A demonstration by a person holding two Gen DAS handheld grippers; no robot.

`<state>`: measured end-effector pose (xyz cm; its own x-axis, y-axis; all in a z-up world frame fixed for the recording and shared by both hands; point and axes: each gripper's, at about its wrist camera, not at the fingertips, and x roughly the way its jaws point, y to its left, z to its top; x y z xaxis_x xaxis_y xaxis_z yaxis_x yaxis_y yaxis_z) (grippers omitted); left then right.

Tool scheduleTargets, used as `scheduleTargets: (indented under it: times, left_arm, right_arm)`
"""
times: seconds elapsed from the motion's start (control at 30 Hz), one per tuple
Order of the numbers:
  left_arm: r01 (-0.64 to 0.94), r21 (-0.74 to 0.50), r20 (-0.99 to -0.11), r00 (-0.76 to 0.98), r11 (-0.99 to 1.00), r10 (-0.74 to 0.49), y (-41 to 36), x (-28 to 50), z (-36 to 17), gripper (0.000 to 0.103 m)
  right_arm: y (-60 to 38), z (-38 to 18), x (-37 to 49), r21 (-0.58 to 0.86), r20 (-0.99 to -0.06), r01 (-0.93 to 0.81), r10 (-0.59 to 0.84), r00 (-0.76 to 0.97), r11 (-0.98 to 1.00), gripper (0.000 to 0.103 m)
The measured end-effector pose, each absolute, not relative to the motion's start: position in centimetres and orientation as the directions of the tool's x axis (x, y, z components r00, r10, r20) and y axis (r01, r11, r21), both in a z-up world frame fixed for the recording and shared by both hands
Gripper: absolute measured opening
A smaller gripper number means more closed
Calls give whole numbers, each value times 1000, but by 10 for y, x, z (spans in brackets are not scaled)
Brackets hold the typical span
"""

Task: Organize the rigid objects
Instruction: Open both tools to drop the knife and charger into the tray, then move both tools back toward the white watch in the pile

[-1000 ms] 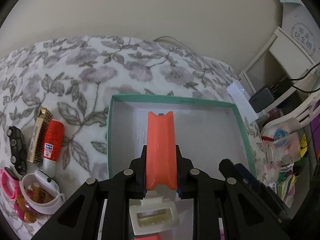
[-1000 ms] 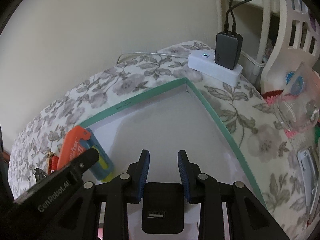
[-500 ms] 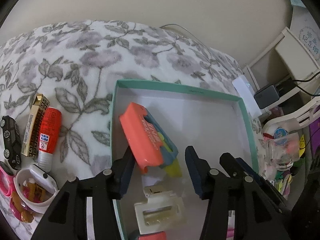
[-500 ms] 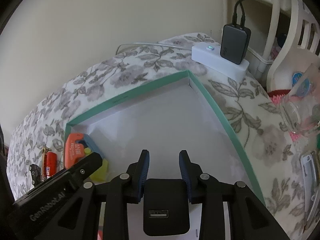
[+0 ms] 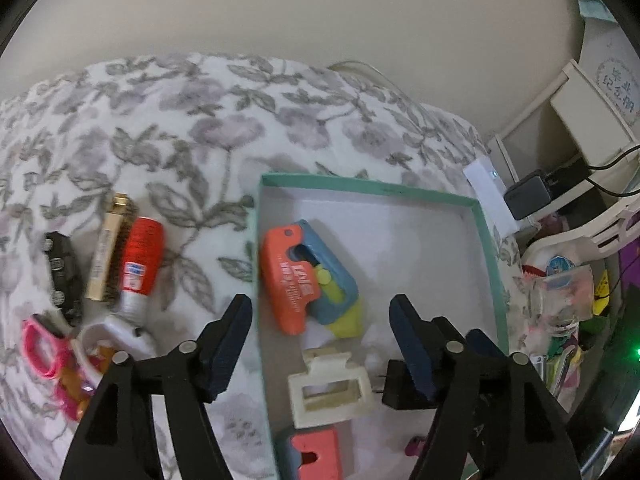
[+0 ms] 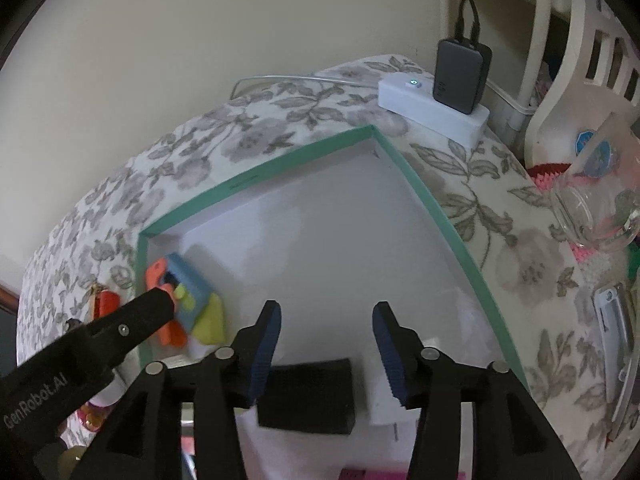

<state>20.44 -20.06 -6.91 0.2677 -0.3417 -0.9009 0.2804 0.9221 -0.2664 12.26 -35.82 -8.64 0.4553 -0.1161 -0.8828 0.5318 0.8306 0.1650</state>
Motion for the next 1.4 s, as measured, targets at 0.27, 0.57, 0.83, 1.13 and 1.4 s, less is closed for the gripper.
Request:
scheduleTargets:
  times: [0.27, 0.57, 0.83, 1.13, 1.4]
  left_arm:
    - [224, -166, -911, 337, 960, -236, -170, 197, -46, 82]
    - [67, -27, -910, 411, 997, -53, -92, 204, -36, 94]
    - [-90, -7, -915, 402, 996, 30, -18, 210, -37, 102]
    - [-171, 54, -923, 367, 984, 114, 45, 209, -43, 102]
    - [-249, 17, -950, 299, 968, 93, 74, 214, -59, 102]
  right_arm:
    - [-334, -65, 116, 139, -875, 513, -137, 464, 847, 69]
    - [-290, -54, 121, 123, -866, 454, -127, 483, 882, 86]
    - [-235, -52, 135, 88, -861, 372, -117, 495, 924, 99]
    - [-171, -55, 153, 97, -858, 268, -56, 511, 958, 99]
    - [-134, -75, 162, 129, -875, 173, 30, 484, 976, 99]
